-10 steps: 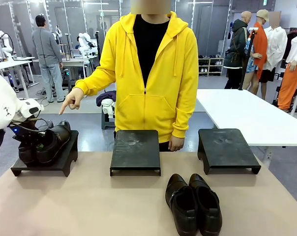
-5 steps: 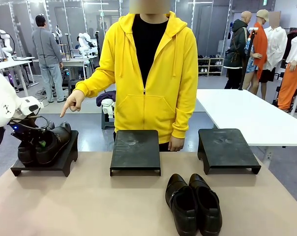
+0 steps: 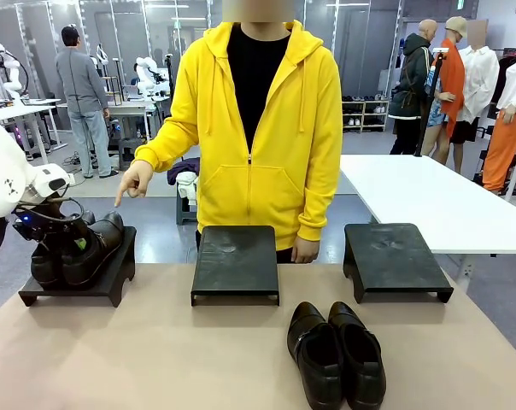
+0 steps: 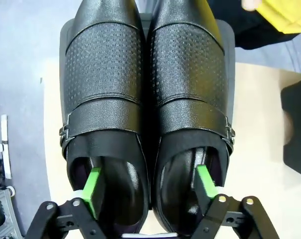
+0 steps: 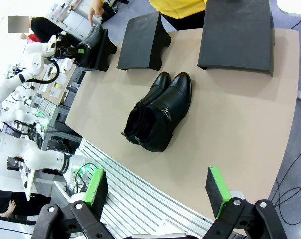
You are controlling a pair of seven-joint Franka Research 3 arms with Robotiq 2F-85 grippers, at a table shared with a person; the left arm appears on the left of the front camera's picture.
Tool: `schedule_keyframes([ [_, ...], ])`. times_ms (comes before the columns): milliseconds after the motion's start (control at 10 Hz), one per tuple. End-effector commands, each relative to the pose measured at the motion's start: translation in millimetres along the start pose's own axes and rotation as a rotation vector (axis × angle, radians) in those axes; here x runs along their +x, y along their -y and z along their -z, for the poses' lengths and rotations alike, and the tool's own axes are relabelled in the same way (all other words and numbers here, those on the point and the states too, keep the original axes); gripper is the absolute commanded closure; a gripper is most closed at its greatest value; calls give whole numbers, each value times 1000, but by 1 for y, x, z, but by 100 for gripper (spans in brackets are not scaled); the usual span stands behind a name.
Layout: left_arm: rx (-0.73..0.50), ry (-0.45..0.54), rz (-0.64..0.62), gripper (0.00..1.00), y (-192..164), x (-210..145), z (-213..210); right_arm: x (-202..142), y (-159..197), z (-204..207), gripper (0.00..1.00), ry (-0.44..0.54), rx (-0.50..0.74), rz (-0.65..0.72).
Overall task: Place the shoes on the stand as instructed by the person.
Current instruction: Pick up one pair of Shoes and place it on the Shoes Stand indicated by the person, then pick up another pair of Shoes and place it on the Shoes Stand indicated by the person.
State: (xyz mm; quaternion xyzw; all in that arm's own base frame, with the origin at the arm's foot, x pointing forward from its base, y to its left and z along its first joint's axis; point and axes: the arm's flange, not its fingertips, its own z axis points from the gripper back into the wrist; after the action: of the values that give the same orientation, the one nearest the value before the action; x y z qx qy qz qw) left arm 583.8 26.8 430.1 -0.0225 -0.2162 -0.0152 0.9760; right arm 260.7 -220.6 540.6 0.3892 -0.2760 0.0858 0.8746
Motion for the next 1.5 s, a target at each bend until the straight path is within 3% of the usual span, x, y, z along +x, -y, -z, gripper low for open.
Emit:
schedule_keyframes([
  [0, 3, 27, 7, 0, -2, -5, -5, -1, 0, -1, 0, 4, 7, -9],
  [200, -15, 45, 46, 0, 5, -16, -17, -1, 0, -1, 0, 4, 7, -9],
  [300, 1, 7, 0, 0, 0, 0, -4, -1, 0, -1, 0, 4, 7, -9],
  [1400, 1, 7, 0, 0, 0, 0, -4, -1, 0, -1, 0, 4, 7, -9],
])
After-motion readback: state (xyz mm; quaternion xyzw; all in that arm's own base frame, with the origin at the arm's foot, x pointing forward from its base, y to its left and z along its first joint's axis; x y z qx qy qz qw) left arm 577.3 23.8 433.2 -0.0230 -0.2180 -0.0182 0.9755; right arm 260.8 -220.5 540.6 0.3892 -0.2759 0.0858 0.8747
